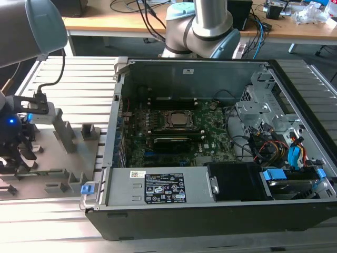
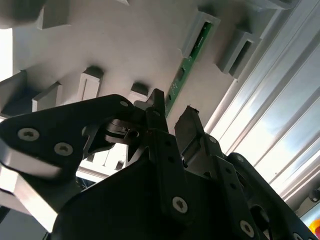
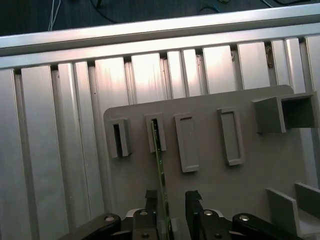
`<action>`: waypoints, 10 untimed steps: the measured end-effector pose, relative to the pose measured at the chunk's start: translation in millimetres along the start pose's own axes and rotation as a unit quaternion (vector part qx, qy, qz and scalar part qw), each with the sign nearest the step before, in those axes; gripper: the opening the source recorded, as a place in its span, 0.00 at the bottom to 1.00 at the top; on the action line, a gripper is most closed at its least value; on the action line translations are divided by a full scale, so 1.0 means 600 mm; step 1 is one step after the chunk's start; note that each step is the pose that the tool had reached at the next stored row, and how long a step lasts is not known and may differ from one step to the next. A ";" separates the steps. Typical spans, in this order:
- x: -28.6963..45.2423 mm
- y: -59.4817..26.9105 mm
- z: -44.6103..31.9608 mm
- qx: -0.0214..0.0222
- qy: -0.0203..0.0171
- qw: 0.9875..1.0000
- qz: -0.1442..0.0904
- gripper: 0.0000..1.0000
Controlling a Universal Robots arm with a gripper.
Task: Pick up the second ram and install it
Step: 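Pick up the second ram and move it above second insertion slot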
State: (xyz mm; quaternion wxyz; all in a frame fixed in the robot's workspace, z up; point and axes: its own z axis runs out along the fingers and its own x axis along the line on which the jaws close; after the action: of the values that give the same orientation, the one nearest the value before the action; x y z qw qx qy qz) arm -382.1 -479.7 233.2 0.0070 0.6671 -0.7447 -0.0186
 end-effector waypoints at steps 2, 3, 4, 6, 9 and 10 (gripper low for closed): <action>0.001 -0.001 0.007 0.000 0.003 1.000 -0.013 0.36; 0.003 -0.001 0.014 0.000 0.004 1.000 -0.015 0.36; 0.005 -0.001 0.019 0.000 0.004 1.000 -0.015 0.36; 0.005 -0.002 0.028 0.000 0.004 1.000 -0.017 0.36; 0.006 -0.002 0.044 0.000 0.004 1.000 -0.021 0.36; 0.006 -0.003 0.050 0.000 0.004 1.000 -0.021 0.36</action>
State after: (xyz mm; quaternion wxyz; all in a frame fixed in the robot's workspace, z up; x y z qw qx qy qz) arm -382.0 -482.7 203.4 0.0098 0.6829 -0.7303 -0.0162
